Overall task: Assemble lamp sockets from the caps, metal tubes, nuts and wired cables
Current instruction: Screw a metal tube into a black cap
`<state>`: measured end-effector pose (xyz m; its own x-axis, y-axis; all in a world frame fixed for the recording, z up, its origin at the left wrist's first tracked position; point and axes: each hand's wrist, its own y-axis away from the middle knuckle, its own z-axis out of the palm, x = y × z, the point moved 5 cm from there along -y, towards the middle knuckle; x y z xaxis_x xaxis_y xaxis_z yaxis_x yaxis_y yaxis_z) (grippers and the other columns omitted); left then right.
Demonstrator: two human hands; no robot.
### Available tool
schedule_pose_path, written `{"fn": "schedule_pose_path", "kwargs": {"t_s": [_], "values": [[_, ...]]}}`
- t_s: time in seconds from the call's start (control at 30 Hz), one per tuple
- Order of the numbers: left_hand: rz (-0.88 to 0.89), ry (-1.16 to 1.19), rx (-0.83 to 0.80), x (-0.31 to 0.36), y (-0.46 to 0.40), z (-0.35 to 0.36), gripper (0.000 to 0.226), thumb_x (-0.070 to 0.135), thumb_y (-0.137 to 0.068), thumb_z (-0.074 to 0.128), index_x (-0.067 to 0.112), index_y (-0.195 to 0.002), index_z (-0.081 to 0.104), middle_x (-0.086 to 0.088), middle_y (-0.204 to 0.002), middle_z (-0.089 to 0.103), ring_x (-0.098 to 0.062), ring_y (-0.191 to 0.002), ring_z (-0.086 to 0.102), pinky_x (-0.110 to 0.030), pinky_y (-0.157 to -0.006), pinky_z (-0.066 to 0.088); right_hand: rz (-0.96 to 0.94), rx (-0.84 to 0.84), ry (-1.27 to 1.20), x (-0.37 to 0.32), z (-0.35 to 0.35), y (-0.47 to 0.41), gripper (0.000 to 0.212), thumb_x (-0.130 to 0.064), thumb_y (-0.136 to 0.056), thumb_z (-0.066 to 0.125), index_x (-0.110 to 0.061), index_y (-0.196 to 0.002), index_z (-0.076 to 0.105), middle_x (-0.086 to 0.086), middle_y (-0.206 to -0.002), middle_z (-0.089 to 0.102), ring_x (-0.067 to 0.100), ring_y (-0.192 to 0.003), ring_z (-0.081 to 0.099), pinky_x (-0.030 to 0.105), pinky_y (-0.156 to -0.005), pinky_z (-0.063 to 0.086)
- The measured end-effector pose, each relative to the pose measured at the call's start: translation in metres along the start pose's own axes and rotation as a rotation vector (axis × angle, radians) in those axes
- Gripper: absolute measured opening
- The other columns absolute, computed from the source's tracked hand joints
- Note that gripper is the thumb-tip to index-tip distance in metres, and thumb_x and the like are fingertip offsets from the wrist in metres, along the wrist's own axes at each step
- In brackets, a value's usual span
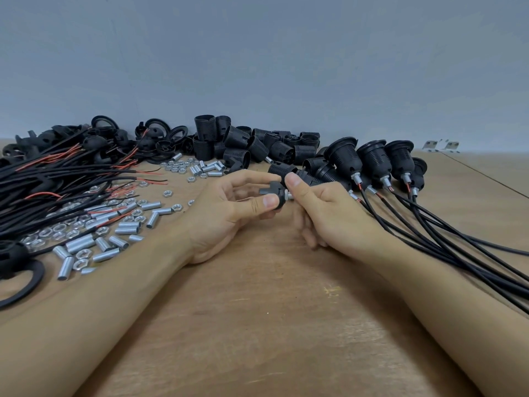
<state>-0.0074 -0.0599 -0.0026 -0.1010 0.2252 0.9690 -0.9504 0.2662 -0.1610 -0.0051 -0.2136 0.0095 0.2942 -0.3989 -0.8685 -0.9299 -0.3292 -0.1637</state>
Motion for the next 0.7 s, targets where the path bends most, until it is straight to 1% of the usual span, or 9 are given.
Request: {"fn": "schedule_pose_path", "kwargs": {"t_s": [0.07, 0.1, 0.17, 0.23, 0.37, 0.43, 0.5, 0.57, 0.7], "values": [[-0.004, 0.005, 0.014, -0.001, -0.001, -0.001, 0.042, 0.012, -0.076, 0.068, 0.0, -0.116, 0.065, -0.023, -0.105, 0.069, -0.027, -0.096, 0.067, -0.032, -0.085, 0.057, -0.053, 0.006, -0.005, 0.0, -0.001, -0.002, 0.049, -0.048, -0.099, 0.047, -0.005, -0.079, 0.06, 0.007, -0.053, 0.061, 0.01, -0.036, 0.044, 0.017, -0.039, 0.035], [-0.01, 0.01, 0.023, -0.002, -0.001, -0.002, 0.04, 0.013, -0.077, 0.067, 0.0, -0.115, 0.065, -0.02, -0.101, 0.071, -0.027, -0.093, 0.067, -0.03, -0.082, 0.057, -0.074, 0.005, -0.012, 0.0, -0.001, -0.002, 0.041, -0.041, -0.1, 0.051, -0.004, -0.084, 0.059, 0.006, -0.057, 0.062, 0.01, -0.039, 0.046, 0.018, -0.038, 0.035], [-0.01, 0.014, 0.025, -0.003, -0.001, -0.003, 0.04, 0.012, -0.078, 0.067, 0.0, -0.116, 0.065, -0.019, -0.098, 0.071, -0.028, -0.091, 0.066, -0.03, -0.081, 0.057, -0.106, -0.002, -0.026, 0.0, -0.003, -0.001, 0.032, -0.031, -0.101, 0.053, -0.008, -0.08, 0.058, 0.006, -0.056, 0.059, 0.011, -0.041, 0.047, 0.017, -0.039, 0.035], [0.016, 0.002, 0.012, -0.001, 0.0, -0.002, 0.042, 0.011, -0.076, 0.067, 0.0, -0.117, 0.064, -0.021, -0.103, 0.069, -0.029, -0.095, 0.066, -0.031, -0.084, 0.056, -0.125, -0.009, -0.033, -0.001, -0.003, -0.001, 0.037, -0.031, -0.102, 0.051, -0.01, -0.072, 0.055, 0.005, -0.052, 0.055, 0.013, -0.042, 0.045, 0.018, -0.04, 0.036], [0.082, -0.086, 0.001, 0.005, 0.001, -0.001, 0.045, 0.011, -0.073, 0.07, 0.004, -0.117, 0.064, -0.02, -0.115, 0.07, -0.031, -0.107, 0.067, -0.037, -0.094, 0.055, -0.141, -0.015, -0.096, -0.001, -0.001, -0.002, 0.053, -0.034, -0.104, 0.045, 0.001, -0.064, 0.04, 0.006, -0.042, 0.041, 0.014, -0.036, 0.035, 0.021, -0.04, 0.032], [0.127, -0.157, 0.01, 0.007, 0.002, -0.001, 0.047, 0.011, -0.07, 0.073, 0.006, -0.116, 0.065, -0.016, -0.117, 0.071, -0.032, -0.113, 0.066, -0.038, -0.099, 0.052, -0.099, -0.025, -0.169, 0.001, 0.002, -0.003, 0.055, -0.037, -0.104, 0.044, -0.005, -0.059, 0.037, 0.01, -0.041, 0.035, 0.017, -0.034, 0.029, 0.021, -0.039, 0.029], [0.207, -0.255, 0.018, 0.011, 0.004, 0.002, 0.044, 0.012, -0.069, 0.076, 0.009, -0.112, 0.066, -0.007, -0.112, 0.074, -0.023, -0.11, 0.068, -0.033, -0.098, 0.052, -0.032, -0.024, -0.229, 0.004, 0.003, -0.005, 0.056, -0.038, -0.104, 0.043, -0.014, -0.053, 0.035, 0.009, -0.038, 0.035, 0.018, -0.033, 0.025, 0.021, -0.038, 0.026], [0.276, -0.35, 0.031, 0.013, 0.005, 0.004, 0.041, 0.014, -0.069, 0.078, 0.015, -0.108, 0.067, -0.001, -0.109, 0.075, -0.017, -0.107, 0.069, -0.029, -0.095, 0.053, 0.039, -0.029, -0.275, 0.007, 0.003, -0.005, 0.057, -0.038, -0.103, 0.043, -0.018, -0.05, 0.033, 0.007, -0.036, 0.033, 0.017, -0.031, 0.023, 0.02, -0.038, 0.024], [0.322, -0.478, 0.049, 0.013, 0.008, 0.005, 0.038, 0.023, -0.072, 0.079, 0.024, -0.108, 0.067, 0.001, -0.11, 0.074, -0.019, -0.107, 0.068, -0.035, -0.095, 0.053, 0.113, -0.07, -0.361, 0.01, 0.003, -0.006, 0.059, -0.038, -0.102, 0.044, -0.022, -0.046, 0.036, 0.003, -0.033, 0.033, 0.014, -0.028, 0.021, 0.017, -0.038, 0.021]]}}
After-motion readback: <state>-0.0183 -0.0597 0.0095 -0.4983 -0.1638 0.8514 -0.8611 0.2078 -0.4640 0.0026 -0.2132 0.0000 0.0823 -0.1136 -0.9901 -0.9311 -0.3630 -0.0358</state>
